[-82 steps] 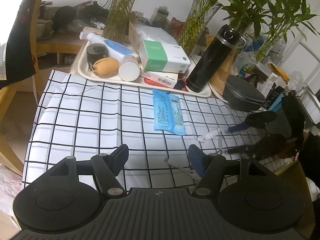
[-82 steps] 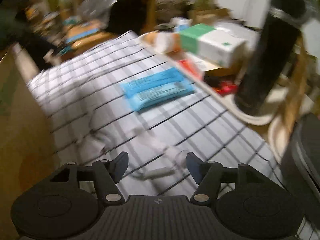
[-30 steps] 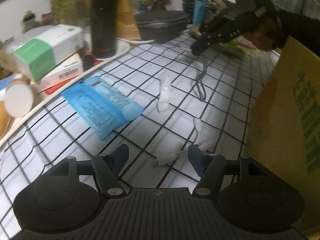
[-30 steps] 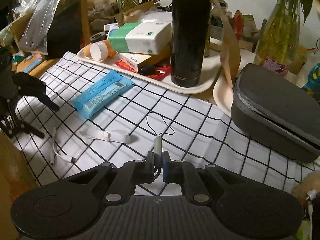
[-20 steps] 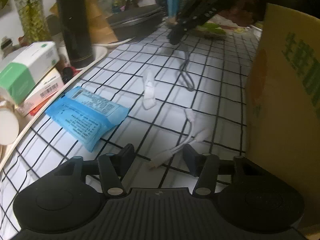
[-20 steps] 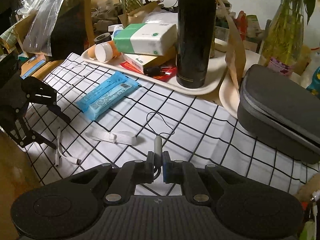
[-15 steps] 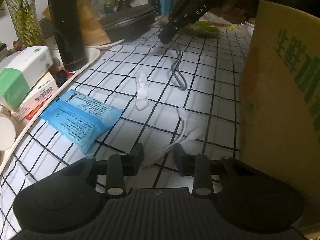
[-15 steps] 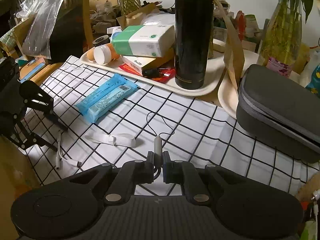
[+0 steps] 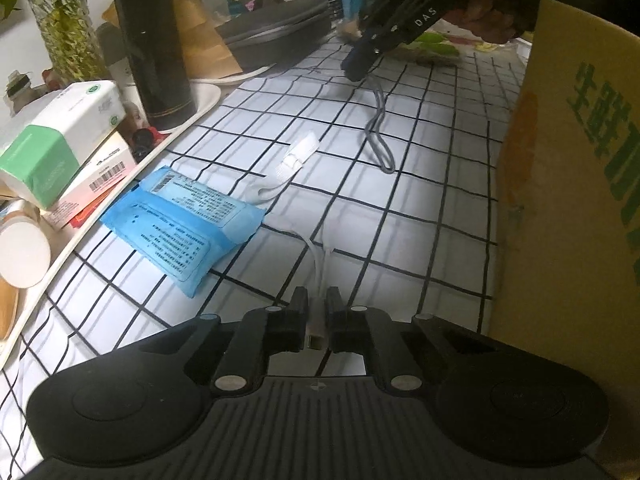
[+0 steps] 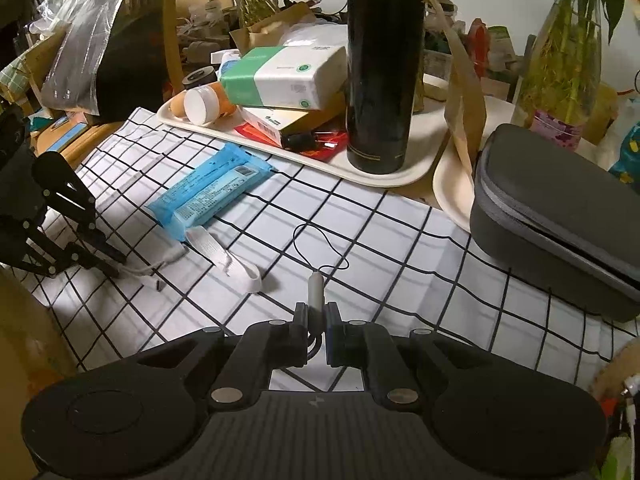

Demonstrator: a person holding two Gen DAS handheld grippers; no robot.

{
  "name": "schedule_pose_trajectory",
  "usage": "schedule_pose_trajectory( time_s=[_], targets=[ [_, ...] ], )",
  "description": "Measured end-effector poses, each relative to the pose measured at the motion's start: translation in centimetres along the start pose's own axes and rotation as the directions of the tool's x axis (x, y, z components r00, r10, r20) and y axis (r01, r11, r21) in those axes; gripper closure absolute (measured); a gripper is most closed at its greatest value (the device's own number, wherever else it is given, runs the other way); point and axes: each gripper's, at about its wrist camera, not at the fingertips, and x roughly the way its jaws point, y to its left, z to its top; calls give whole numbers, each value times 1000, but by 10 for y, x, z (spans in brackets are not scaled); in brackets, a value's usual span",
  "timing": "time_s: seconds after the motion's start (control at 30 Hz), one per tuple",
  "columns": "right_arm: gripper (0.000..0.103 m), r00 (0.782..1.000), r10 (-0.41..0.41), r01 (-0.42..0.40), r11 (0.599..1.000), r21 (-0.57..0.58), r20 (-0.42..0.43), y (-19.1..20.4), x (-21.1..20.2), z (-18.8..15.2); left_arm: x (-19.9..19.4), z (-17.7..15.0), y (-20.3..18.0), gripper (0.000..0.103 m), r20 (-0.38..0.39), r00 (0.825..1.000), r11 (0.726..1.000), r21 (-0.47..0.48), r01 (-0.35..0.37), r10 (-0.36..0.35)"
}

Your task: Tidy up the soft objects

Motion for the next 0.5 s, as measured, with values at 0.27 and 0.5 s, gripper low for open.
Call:
schedule_pose_trajectory(
  time_s=[0.27,0.5],
  targets=[
    [93,1000,-19,19,1000,-1,-2,1,-2,-1,-20,4,17,93,71,996,991,-122,-47,56],
    [93,999,-50,50,999,0,19,3,-15,-1,-38,16,23,93,120,987,979,-189,-81,105]
  ],
)
